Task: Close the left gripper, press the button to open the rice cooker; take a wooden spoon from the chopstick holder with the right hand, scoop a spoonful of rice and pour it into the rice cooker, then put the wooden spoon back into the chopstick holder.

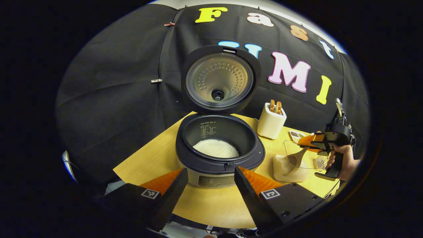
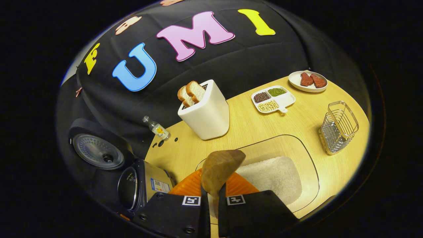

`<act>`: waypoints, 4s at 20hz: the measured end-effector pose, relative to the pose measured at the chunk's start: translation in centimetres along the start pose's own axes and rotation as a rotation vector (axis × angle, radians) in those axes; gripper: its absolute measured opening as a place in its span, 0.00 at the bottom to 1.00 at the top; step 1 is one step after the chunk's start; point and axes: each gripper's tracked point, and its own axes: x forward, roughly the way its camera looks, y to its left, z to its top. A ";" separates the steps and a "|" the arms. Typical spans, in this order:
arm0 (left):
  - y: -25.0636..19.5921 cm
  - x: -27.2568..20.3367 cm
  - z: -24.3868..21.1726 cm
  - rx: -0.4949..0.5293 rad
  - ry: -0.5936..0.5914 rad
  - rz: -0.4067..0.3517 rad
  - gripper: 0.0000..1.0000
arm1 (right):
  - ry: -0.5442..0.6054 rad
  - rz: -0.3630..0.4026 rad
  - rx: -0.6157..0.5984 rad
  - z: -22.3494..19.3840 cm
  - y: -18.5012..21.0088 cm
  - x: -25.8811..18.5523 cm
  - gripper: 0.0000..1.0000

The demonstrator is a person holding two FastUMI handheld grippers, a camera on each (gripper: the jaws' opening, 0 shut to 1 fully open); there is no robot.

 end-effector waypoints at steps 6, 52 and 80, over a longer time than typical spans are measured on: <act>-0.5 -0.1 0.3 0.020 -0.001 -0.028 0.95 | -0.054 -0.052 0.126 2.6 -3.4 -1.7 0.14; 10.2 -4.4 2.0 -0.094 -0.117 0.104 0.95 | -0.114 0.411 -0.257 0.9 29.1 -2.2 0.13; 9.2 -4.0 3.8 -0.061 -0.146 0.112 0.95 | -0.224 0.662 -0.953 -5.1 33.4 -4.1 0.13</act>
